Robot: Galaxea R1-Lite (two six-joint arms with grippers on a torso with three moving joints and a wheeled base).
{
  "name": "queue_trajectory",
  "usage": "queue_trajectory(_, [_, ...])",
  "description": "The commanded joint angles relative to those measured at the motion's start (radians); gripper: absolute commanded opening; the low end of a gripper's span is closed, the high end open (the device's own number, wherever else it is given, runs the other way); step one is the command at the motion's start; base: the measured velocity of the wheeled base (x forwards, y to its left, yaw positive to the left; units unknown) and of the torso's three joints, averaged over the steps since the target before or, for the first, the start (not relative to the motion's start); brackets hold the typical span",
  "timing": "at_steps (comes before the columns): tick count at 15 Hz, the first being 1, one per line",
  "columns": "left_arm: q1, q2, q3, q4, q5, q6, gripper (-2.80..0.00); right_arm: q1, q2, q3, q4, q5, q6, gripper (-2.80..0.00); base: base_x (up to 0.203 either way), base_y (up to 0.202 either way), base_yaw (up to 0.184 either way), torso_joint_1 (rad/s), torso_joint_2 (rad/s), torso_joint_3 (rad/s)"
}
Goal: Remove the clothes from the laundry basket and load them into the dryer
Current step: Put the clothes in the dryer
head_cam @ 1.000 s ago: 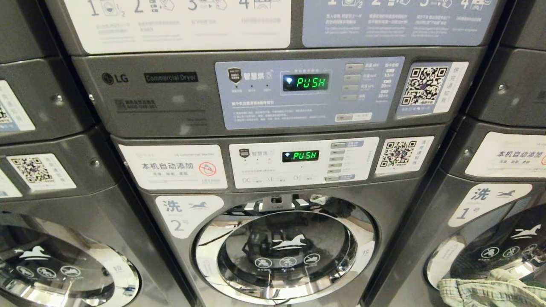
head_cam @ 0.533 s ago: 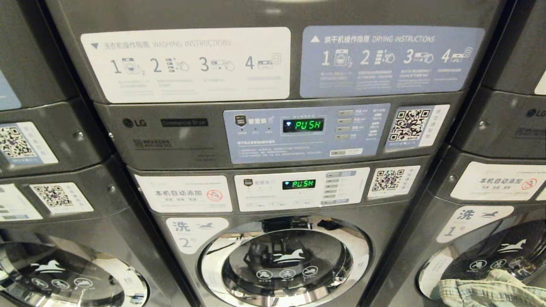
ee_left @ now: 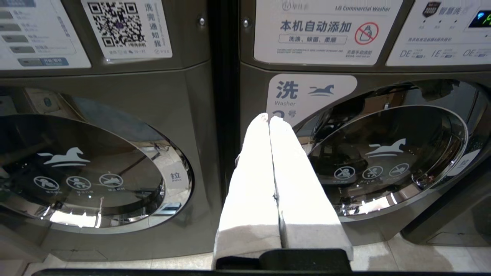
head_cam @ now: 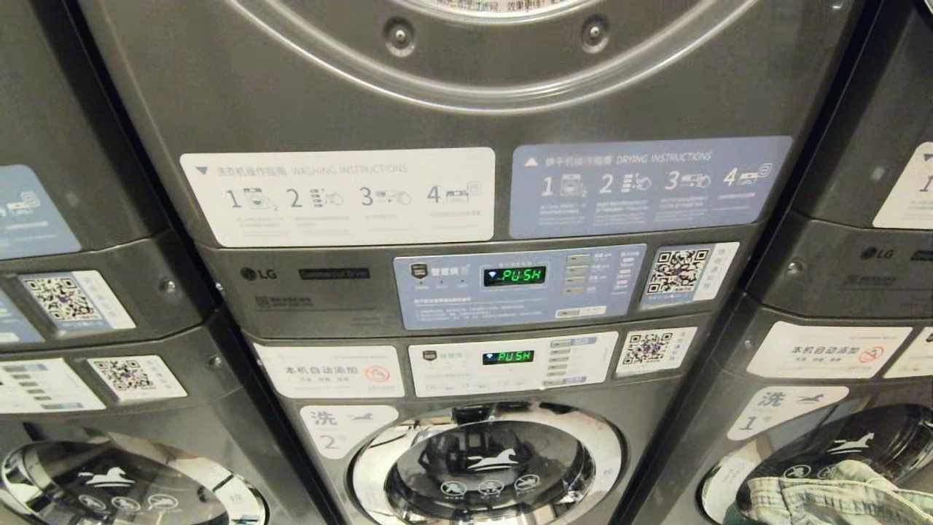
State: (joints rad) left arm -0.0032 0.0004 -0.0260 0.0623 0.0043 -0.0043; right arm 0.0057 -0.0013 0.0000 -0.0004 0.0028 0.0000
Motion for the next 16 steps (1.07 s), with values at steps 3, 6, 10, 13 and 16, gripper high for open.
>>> queue_trajectory(3, [0.0,-0.003,0.0,0.001,0.0,0.0,-2.8,0.0,0.0,0.0,-0.001,0.0,0.0,-2.8,0.0,0.0,0.0,0.193,-0.38,-0.192])
queue_trajectory(6, [0.0,-0.003,0.0,0.001,0.0,0.0,-2.8,0.0,0.0,0.0,0.0,0.0,0.0,-2.8,0.0,0.0,0.0,0.172,-0.35,-0.177])
queue_trajectory(10, [0.0,-0.003,0.0,0.001,0.0,0.0,-2.8,0.0,0.0,0.0,-0.001,0.0,0.0,-2.8,0.0,0.0,0.0,0.168,-0.33,-0.167])
queue_trajectory(13, [0.0,-0.003,0.0,0.001,0.0,0.0,-2.8,0.0,0.0,0.0,-0.001,0.0,0.0,-2.8,0.0,0.0,0.0,0.162,-0.32,-0.156])
queue_trajectory(16, [0.0,-0.003,0.0,0.001,0.0,0.0,-2.8,0.0,0.0,0.0,0.0,0.0,0.0,-2.8,0.0,0.0,0.0,0.152,-0.32,-0.153])
